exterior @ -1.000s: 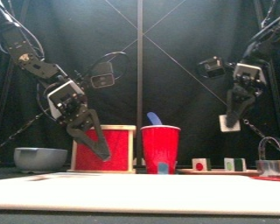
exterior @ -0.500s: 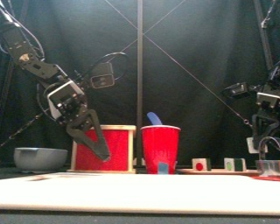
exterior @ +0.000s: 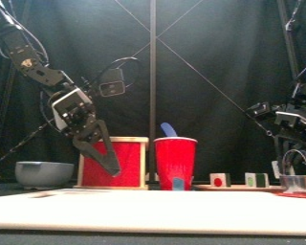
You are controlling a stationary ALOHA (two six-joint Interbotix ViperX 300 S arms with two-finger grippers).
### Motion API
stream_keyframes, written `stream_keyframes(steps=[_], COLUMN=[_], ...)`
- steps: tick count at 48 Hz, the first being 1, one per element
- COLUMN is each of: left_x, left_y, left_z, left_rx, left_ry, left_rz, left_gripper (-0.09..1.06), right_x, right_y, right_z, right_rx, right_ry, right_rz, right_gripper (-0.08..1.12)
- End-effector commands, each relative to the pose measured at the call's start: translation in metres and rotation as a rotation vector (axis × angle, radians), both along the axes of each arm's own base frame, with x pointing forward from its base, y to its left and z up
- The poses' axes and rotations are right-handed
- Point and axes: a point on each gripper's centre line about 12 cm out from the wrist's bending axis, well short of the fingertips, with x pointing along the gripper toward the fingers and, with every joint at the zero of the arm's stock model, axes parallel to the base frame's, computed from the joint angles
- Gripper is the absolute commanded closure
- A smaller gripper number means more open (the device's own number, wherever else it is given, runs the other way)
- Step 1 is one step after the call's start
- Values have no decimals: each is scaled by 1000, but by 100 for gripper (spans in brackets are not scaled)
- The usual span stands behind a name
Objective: Place sushi on board then cut the sushi with the knife then place the pieces on the plate
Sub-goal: Place the 4 sushi pieces on the plate
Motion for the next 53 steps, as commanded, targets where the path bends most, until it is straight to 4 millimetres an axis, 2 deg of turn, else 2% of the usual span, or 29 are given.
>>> stream_keyframes(steps=[1, 7, 12, 23, 31, 53], left_x=[7, 7, 7, 8, 8, 6], left_y=[1, 1, 1, 1, 1, 0], left_z=[9, 9, 9, 11, 15, 15], left_rx=[0, 0, 1, 5, 3, 5], left_ry=[-34, -32, -32, -40, -48, -46], left_rz=[3, 3, 2, -1, 0, -4], left_gripper=[26, 26, 26, 26, 26, 26], right_x=[6, 12, 16, 32, 50, 79], right_y=[-5, -8, -11, -20, -18, -11], right_z=[3, 4, 6, 33, 44, 43], right_rx=[-11, -16, -22, -85, -134, -144], right_ry=[-22, -36, -36, -89, -130, -153], right_rz=[-3, 1, 3, 29, 104, 194], right_gripper=[25, 19, 18, 18, 18, 18])
